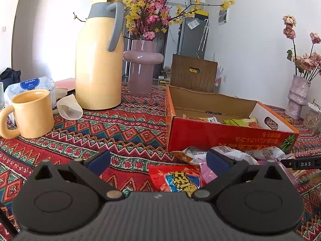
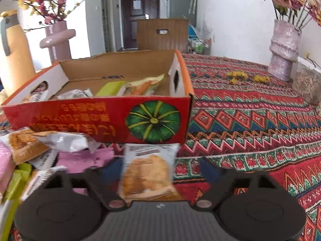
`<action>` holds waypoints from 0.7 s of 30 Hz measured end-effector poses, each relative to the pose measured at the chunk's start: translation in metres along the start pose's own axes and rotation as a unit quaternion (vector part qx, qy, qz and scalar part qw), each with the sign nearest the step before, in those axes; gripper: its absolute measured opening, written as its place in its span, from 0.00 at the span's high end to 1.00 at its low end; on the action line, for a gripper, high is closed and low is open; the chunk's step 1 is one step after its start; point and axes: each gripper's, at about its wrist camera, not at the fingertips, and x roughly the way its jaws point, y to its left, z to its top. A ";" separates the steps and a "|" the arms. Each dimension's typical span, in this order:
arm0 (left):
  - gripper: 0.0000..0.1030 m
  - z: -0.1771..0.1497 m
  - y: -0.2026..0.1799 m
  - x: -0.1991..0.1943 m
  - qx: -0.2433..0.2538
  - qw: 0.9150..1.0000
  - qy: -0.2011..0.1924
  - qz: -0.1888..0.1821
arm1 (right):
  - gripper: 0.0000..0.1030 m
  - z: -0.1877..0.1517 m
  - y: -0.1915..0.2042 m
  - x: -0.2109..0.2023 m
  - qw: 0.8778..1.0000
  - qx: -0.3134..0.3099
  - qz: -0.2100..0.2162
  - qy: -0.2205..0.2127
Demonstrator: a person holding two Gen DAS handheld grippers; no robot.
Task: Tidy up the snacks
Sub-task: 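Grasp the beige cookie pack with the right gripper and lift it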
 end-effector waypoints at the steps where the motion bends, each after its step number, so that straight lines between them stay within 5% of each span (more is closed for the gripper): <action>1: 0.00 0.000 0.000 0.000 0.000 1.000 0.000 0.000 | 0.50 0.000 0.001 -0.002 1.000 -0.002 0.003 -0.003; 7: 0.00 0.000 0.000 0.000 -0.001 1.000 0.000 -0.001 | 0.62 -0.003 0.000 -0.012 1.000 0.005 0.013 -0.014; 21: 0.00 0.000 -0.001 0.000 0.001 1.000 0.000 0.001 | 0.63 -0.040 -0.007 -0.082 0.990 0.047 0.012 -0.129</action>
